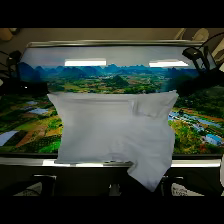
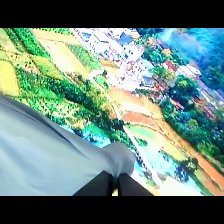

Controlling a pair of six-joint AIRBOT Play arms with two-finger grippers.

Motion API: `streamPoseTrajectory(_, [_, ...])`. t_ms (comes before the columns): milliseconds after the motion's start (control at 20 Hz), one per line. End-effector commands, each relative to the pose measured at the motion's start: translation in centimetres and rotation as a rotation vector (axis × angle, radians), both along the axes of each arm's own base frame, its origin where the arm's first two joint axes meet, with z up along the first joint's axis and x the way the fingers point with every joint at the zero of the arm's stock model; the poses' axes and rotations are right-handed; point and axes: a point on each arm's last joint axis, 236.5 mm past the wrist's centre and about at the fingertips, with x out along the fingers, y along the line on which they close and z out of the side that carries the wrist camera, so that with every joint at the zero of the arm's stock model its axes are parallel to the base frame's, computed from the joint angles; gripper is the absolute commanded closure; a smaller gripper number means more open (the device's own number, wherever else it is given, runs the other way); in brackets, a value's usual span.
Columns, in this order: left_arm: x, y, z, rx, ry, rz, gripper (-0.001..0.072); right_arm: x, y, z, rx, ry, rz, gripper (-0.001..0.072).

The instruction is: Fold the shirts.

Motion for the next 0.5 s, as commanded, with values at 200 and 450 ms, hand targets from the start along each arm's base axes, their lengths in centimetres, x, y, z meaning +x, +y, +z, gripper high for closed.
streamPoseTrajectory(200, [10.6,-0.2,-4.1,-0.015,-0.106,0.037,0.0684,12.0,-1.3,-2.1,0.080,-0.341,-0.170,0.0691])
streamPoseTrajectory(450, [13.3,-1.1,-4.0,-0.058,-0.112,0.030,0.0684,13.4,-1.9,-1.9,0.082,-0.398,-0.198,0.0690])
